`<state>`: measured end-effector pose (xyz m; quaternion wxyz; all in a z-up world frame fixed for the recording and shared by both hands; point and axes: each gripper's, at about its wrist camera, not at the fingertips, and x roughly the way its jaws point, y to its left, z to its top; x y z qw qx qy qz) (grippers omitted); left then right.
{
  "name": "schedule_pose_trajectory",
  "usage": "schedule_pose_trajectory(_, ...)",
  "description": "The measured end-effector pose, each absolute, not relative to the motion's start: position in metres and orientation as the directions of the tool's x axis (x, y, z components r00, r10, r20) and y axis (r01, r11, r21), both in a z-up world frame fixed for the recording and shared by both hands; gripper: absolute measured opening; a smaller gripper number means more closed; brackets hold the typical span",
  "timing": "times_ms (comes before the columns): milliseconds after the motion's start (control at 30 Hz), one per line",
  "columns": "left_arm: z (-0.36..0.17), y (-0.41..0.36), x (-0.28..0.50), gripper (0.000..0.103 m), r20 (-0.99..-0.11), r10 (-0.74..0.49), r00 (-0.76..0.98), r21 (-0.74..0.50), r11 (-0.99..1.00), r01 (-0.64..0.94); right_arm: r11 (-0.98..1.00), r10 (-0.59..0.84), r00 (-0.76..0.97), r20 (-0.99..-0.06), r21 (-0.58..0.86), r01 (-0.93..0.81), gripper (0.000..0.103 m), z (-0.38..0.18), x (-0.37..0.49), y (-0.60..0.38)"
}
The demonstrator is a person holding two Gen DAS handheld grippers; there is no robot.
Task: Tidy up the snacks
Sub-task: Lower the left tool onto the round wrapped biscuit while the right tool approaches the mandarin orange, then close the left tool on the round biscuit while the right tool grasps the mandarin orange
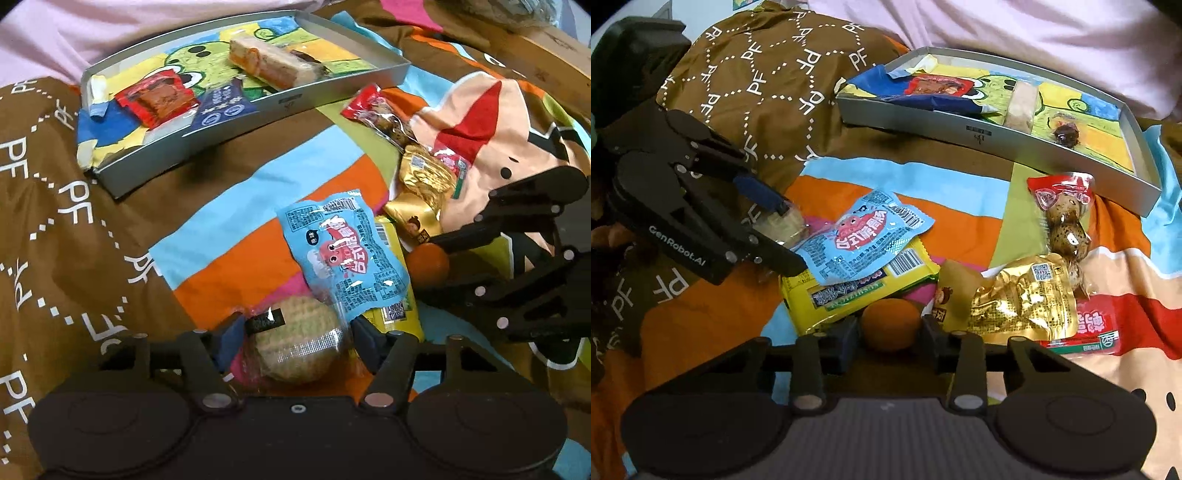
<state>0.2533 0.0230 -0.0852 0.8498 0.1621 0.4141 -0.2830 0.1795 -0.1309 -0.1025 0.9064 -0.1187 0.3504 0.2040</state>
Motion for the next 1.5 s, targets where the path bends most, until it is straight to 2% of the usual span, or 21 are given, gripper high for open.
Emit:
schedule_pose_trajectory(267, -0.087, 0.026, 0.255, 0.07, -0.821, -0.312, 0.479, 0.046, 0.799, 0.6, 0.887, 0.272, 0.681, -0.68, -0.097, -0.452, 0.041, -0.111, 0.182, -0.126)
schedule_pose_trajectory(567, -0.086, 0.019, 0.251, 0.055, -0.817, -0.307, 0.488, 0.048, 0.807, 0.589, 0.875, 0.24, 0.701, -0.672, -0.163, -0.456, 0.04, -0.109, 0.176, -0.118)
schedule_pose_trajectory(933, -0.075, 0.005, 0.235, 0.053, -0.8, -0.314, 0.512, 0.042, 0.821, 0.57, 0.845, 0.189, 0.772, -0.607, -0.3, -0.443, 0.039, -0.097, 0.159, -0.11)
schedule_pose_trajectory(1500, -0.032, 0.011, 0.221, 0.053, -0.596, -0.403, 0.695, -0.092, 0.893, 0.44, 0.909, 0.174, 0.857, -0.485, -0.257, -0.329, 0.039, -0.065, 0.154, -0.127)
